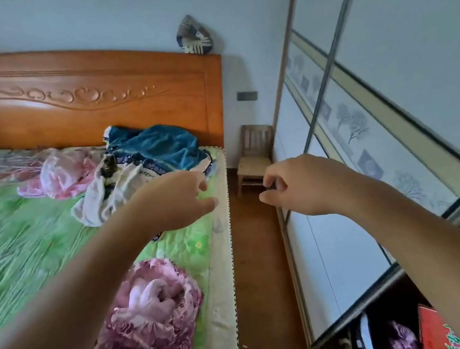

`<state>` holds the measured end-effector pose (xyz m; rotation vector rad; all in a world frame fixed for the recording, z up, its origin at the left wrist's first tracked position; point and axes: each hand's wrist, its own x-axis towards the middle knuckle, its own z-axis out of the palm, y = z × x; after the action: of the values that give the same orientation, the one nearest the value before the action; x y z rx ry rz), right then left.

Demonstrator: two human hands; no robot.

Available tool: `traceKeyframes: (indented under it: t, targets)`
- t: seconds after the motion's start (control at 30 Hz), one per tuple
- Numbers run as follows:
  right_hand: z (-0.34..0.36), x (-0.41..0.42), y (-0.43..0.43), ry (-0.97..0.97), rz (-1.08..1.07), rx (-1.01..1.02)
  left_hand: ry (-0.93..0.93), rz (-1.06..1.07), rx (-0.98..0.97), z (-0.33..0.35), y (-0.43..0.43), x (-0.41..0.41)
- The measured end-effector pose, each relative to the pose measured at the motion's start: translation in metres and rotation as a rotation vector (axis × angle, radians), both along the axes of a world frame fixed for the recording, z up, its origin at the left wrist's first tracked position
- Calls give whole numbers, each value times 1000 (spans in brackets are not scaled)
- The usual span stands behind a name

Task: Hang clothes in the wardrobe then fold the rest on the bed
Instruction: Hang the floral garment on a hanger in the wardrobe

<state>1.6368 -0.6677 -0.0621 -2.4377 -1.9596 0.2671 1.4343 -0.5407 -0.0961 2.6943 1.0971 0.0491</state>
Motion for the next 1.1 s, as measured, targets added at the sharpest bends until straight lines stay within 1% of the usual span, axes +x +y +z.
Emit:
traceKeyframes:
  t: [0.17, 0.3, 0.5, 0.63, 0.77, 0.87, 0.97, 1.1]
  targets:
    - [-30, -22, 60, -56, 196, -45, -27, 174, -25, -31, 17, -41]
    - [-62, -55, 108, -21, 359, -103, -18, 296, -14, -54, 18, -89]
    - [-119, -127, 159, 40, 632, -191, 1, 639, -71, -96, -2, -164]
    - [-151, -163, 178, 55, 808, -271, 70, 828, -138, -126, -31, -192]
    - [-181, -174, 202, 38, 954, -363, 165, 1001, -160, -149, -67, -196]
    - [-200, -174, 223, 12, 1007, -399, 198, 1105, -222, -166, -80, -185]
    - [-220, -178, 240, -3, 1044, -404, 200, 1123, -235, -186, -71, -173]
    - [-257, -181, 259, 7, 1062, -415, 197, 1084, -291, -220, -41, -156]
